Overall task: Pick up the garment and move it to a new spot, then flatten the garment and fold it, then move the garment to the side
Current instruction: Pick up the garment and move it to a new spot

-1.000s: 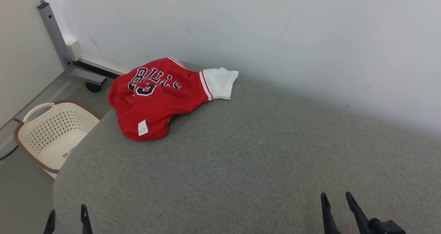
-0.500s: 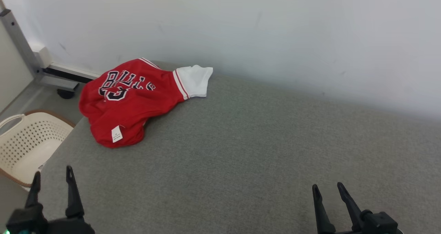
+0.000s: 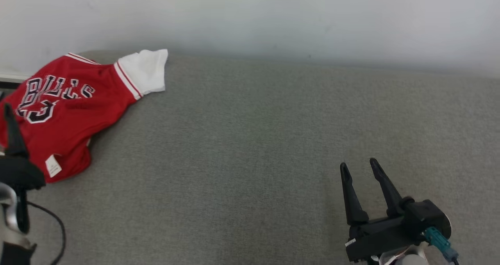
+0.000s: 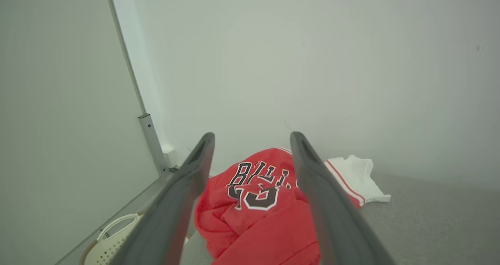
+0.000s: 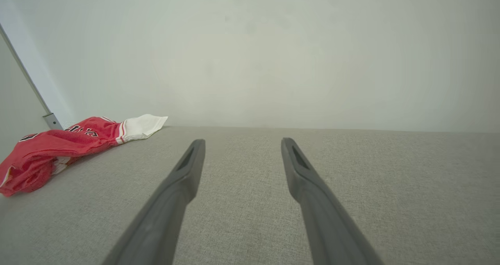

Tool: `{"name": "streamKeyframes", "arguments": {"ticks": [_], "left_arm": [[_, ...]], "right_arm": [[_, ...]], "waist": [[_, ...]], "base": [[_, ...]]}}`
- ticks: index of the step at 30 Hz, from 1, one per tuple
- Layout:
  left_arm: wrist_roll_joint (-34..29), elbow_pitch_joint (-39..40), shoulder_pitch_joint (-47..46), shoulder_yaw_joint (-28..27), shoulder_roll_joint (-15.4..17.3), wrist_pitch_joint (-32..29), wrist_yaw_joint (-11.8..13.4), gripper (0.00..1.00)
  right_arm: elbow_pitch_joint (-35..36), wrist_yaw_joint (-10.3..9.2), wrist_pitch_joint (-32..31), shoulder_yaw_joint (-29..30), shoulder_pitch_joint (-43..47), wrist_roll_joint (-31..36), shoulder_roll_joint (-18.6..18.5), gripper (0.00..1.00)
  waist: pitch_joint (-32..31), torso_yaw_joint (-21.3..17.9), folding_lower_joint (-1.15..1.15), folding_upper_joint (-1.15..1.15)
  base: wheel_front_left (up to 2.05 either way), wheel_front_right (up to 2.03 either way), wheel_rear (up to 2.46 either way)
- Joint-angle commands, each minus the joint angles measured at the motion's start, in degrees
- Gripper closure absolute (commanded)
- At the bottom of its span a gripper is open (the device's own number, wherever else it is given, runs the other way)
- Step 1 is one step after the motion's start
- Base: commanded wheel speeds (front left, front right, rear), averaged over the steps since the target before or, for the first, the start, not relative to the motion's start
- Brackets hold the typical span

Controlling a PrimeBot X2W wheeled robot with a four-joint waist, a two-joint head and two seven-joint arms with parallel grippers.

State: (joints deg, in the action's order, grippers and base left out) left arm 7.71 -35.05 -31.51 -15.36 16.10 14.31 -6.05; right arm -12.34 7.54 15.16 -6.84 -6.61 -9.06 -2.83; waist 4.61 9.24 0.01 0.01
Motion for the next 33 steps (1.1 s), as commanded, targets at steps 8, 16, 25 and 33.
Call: {"name": "streamKeyframes", "arguments": {"ticks": [8,16,25,33], "left_arm": [[2.39,-12.08,-13.38,1.41,7.61,-4.78,-0.99,0.0],[2.63,-21.56,-20.71,4.43,12.44,-12.3,-1.42,0.0],[1.47,-31.04,-24.95,7.9,15.87,-22.26,-1.1,0.0],[1.43,-36.17,-26.55,8.8,16.37,-30.73,0.16,0.0]], "right_arm": [[2.71,-0.1,0.09,-1.19,-3.98,-0.55,-0.09,0.0],[5.17,-0.1,0.1,-1.56,-5.96,0.0,-0.1,0.0],[5.7,-0.1,0.09,-1.18,-6.02,0.42,-0.09,0.0],[5.17,-0.1,0.09,-1.07,-6.03,0.56,-0.1,0.0]], "waist": [[11.75,-11.25,-0.01,-0.01],[15.37,-13.56,-0.01,-0.01],[16.57,-14.42,-0.01,-0.01],[16.26,-14.53,-0.01,-0.01]], "base": [[0.0,0.0,0.0],[0.0,0.0,0.0],[0.0,0.0,0.0],[0.0,0.0,0.0]]}}
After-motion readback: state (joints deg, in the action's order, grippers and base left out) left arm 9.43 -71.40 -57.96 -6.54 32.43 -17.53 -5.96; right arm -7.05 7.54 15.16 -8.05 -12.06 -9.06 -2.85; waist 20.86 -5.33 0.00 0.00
